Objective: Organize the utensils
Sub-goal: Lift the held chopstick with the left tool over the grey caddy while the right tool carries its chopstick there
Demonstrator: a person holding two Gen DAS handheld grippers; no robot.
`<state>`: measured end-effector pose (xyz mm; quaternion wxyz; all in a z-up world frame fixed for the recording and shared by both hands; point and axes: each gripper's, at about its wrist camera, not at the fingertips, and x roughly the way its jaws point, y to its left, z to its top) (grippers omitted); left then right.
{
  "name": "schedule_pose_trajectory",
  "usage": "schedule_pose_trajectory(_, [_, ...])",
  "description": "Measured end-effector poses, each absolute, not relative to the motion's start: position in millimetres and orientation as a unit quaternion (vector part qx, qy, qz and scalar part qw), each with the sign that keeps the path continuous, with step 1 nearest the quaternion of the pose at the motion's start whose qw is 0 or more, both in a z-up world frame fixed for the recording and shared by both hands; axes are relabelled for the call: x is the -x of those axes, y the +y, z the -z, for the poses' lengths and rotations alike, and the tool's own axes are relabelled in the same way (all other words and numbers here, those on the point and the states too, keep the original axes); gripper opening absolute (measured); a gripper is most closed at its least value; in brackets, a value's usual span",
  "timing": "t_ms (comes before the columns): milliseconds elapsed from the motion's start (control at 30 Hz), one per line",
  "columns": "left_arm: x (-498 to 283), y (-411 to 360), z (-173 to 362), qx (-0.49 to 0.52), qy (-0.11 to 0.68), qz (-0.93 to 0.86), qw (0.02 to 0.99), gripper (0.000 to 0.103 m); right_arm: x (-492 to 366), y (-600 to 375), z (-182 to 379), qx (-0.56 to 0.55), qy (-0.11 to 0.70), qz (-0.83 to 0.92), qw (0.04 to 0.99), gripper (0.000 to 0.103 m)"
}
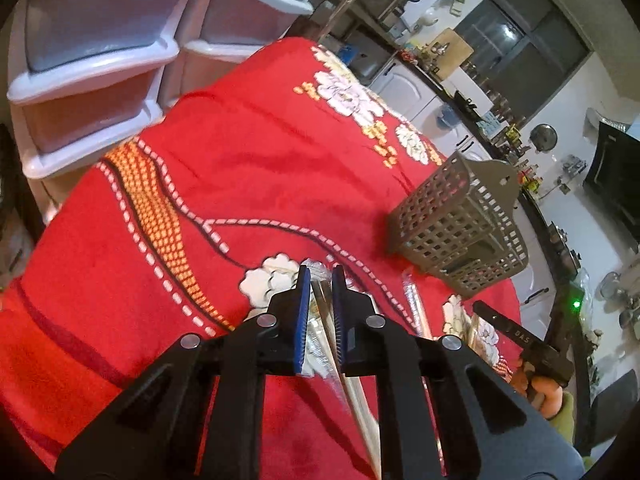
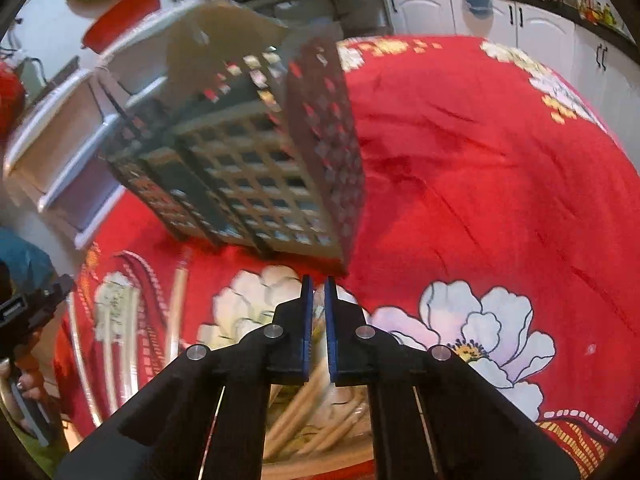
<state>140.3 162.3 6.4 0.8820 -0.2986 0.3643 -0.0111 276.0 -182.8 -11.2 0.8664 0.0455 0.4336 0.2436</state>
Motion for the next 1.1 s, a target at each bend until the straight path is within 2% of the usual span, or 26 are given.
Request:
schedule_pose_trajectory(400, [-150,132,-64,0.253,0.32,0.045,0.912,0.003,-237,-170,-74,-0.025,0.332,-0.32,0.887,0.004])
schedule_pose_trajectory(1100, [-170,75,-151,0.192,0.25,0.101,0.944,0.002,-211,-199,-168,-0.028,0.195,-0.306,0.932,0.004])
